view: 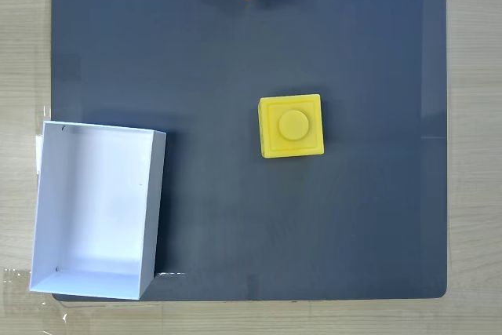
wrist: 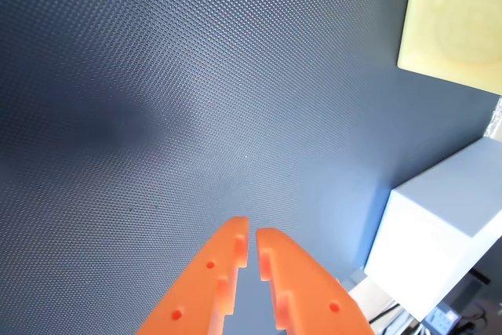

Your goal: Grasp a yellow block and put it in the box

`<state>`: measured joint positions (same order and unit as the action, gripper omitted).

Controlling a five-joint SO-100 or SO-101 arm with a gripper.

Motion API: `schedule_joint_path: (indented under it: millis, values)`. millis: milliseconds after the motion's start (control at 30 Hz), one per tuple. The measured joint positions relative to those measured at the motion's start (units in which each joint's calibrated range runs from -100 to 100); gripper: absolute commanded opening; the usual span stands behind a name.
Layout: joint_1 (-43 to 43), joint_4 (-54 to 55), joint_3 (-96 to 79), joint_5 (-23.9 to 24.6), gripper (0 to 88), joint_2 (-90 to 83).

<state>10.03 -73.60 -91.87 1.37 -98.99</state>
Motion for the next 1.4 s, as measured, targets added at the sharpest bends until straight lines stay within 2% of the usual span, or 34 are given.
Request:
schedule_joint_path:
  millis: [900,1100,1300,1400]
  values:
    - [-1.0,1.6,-0.2,0.0,1.7,1.8]
    - [-4.2,8.1,11.3,0.0,2.5,16.5]
    - [-4.9,8.6,30.3,0.0,2.7,36.4]
    - [-4.9,7.1,42.5,0.0,6.4,46.7]
